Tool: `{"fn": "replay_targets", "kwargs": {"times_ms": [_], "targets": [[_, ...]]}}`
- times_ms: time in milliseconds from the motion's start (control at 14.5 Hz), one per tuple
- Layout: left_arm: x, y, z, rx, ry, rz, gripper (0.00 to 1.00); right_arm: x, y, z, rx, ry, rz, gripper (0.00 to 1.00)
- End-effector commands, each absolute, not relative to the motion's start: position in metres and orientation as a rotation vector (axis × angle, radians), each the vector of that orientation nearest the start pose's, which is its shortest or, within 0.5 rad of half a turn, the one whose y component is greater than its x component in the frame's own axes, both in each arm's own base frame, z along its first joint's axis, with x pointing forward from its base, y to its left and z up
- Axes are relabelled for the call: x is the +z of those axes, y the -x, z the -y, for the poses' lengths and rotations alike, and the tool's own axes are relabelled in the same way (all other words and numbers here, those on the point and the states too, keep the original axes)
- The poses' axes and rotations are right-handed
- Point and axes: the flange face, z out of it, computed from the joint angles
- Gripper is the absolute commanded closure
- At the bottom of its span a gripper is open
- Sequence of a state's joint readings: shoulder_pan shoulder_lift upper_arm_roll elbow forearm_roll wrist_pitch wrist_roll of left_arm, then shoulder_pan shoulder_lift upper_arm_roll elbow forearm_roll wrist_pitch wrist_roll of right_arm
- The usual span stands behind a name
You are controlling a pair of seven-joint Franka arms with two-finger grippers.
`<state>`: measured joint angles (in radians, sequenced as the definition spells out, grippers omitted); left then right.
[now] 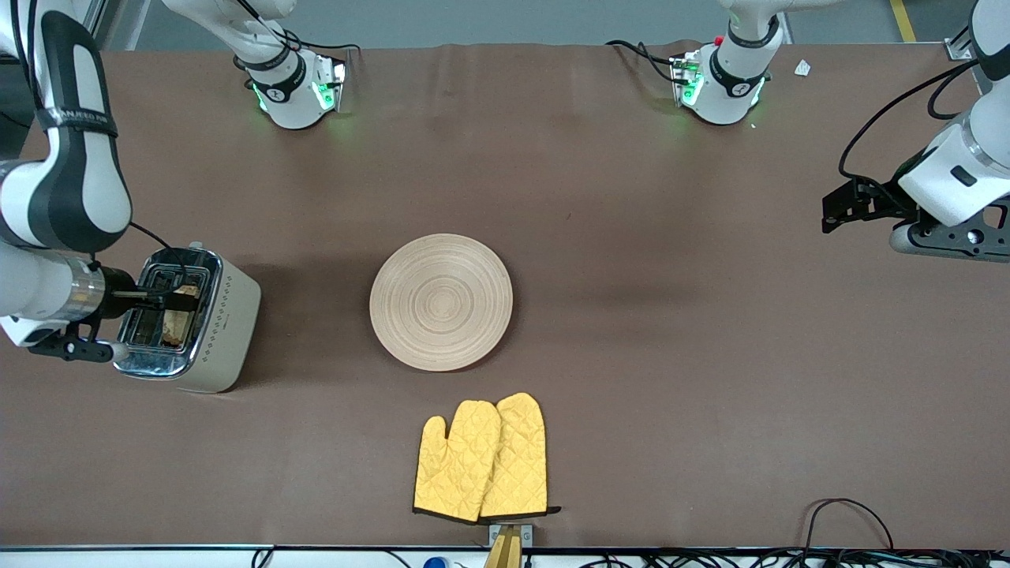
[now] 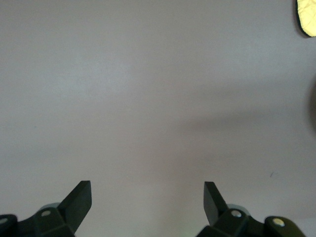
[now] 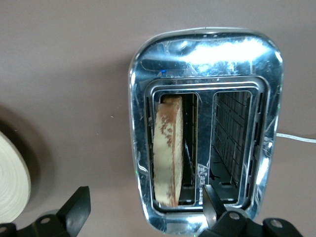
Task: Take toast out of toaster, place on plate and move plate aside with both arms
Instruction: 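Reach the right gripper to the toaster and grasp the toast slice, then lift the toast out and carry it over the wooden plate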
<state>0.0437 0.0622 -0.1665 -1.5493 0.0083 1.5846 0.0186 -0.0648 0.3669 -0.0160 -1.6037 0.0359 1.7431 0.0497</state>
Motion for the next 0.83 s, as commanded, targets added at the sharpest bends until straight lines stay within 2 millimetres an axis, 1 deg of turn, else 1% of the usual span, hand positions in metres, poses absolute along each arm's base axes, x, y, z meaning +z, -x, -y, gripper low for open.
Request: {"fn": "replay_targets", "kwargs": {"times_ms": [0, 69, 207, 276, 415, 484, 553, 622, 760], "targets": [[0.614, -0.569, 0.067, 0.016, 3.141, -0.239, 0.00, 0.389, -0.635, 0.050, 0.383, 3.073, -0.220, 0.03], [0.614, -0.569, 0.066, 0.016, 3.142, -0.236, 0.00, 0.387, -0.634, 0.049, 0.391, 3.072, -0.218, 0.16], [0.611, -0.571, 0.067, 0.019, 3.143, -0.239, 0.00, 0.385, -0.635, 0.052, 0.396, 3.075, -0.221, 0.63], [0.607, -0.574, 0.067, 0.026, 3.144, -0.248, 0.00, 0.383, -0.635, 0.053, 0.394, 3.079, -0.220, 0.76], [0.600, -0.577, 0.066, 0.035, 3.145, -0.246, 0.00, 0.379, -0.637, 0.054, 0.392, 3.099, -0.209, 0.92], [0.595, -0.580, 0.067, 0.038, 3.148, -0.251, 0.00, 0.375, -0.638, 0.056, 0.396, 3.107, -0.208, 0.96], [0.593, -0.581, 0.067, 0.043, 3.156, -0.248, 0.00, 0.373, -0.639, 0.057, 0.395, 3.117, -0.204, 0.98], [0.585, -0.585, 0.067, 0.067, 3.181, -0.241, 0.00, 0.374, -0.639, 0.057, 0.392, 3.126, -0.198, 0.99], [0.580, -0.587, 0.065, 0.086, 3.211, -0.228, 0.00, 0.378, -0.640, 0.054, 0.383, 3.136, -0.187, 1.00]]}}
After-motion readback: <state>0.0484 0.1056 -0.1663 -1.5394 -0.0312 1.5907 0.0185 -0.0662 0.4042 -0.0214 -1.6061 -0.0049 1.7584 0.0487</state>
